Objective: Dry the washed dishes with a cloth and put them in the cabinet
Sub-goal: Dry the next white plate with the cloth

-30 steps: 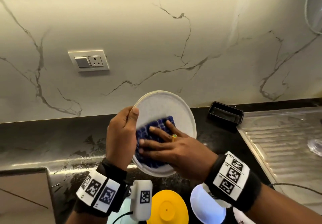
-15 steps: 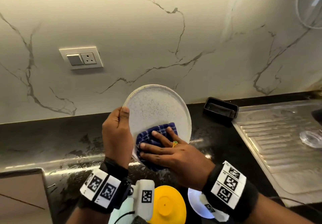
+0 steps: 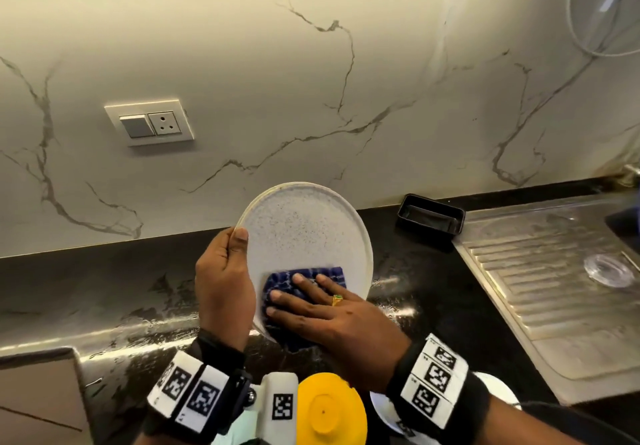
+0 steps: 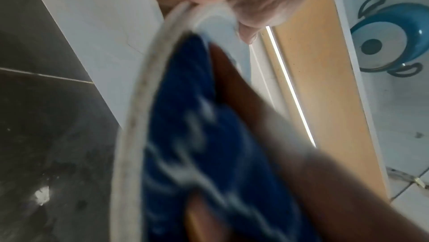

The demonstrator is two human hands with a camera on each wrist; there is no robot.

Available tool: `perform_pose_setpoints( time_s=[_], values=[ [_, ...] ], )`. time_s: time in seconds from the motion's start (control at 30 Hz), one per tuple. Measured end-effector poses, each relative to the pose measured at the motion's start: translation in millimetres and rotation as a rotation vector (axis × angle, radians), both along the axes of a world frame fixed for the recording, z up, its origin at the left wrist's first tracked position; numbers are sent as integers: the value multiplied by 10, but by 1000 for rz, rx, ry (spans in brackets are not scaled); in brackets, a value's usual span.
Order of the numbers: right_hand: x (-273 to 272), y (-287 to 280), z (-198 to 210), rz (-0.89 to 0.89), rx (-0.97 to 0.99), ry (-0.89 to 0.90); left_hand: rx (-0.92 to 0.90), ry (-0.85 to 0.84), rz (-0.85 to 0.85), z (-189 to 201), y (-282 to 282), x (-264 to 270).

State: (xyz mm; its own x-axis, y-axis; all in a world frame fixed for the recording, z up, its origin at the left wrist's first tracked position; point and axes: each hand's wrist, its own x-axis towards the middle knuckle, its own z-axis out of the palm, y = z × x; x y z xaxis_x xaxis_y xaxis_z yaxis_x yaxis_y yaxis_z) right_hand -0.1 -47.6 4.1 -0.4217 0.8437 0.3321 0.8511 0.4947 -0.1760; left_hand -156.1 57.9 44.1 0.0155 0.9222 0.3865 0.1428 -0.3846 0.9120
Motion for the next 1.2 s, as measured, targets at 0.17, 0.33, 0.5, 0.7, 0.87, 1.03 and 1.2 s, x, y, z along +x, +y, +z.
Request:
perform_pose_setpoints(
  time_s=[0.17, 0.33, 0.5, 0.7, 0.87, 1.03, 1.2],
  values=[
    [435, 74, -49, -157, -89, 293, 29, 43, 15, 5, -86, -5],
    [364, 409, 256, -346, -92, 639, 102, 124, 11, 16, -98, 22],
    [-2, 488, 580, -99, -46, 393, 112, 149, -7, 127, -138, 20],
    [195, 480, 594, -288, -23, 531, 233, 209, 122, 212, -201, -6],
    [175, 281, 485, -620, -187, 695, 228, 136, 185, 195, -146, -17],
    [102, 155, 429, -626, -329, 869, 182, 126, 150, 105, -111, -39],
    [199, 482, 601, -511, -154, 823, 222, 191, 46, 117, -159, 45]
  ],
)
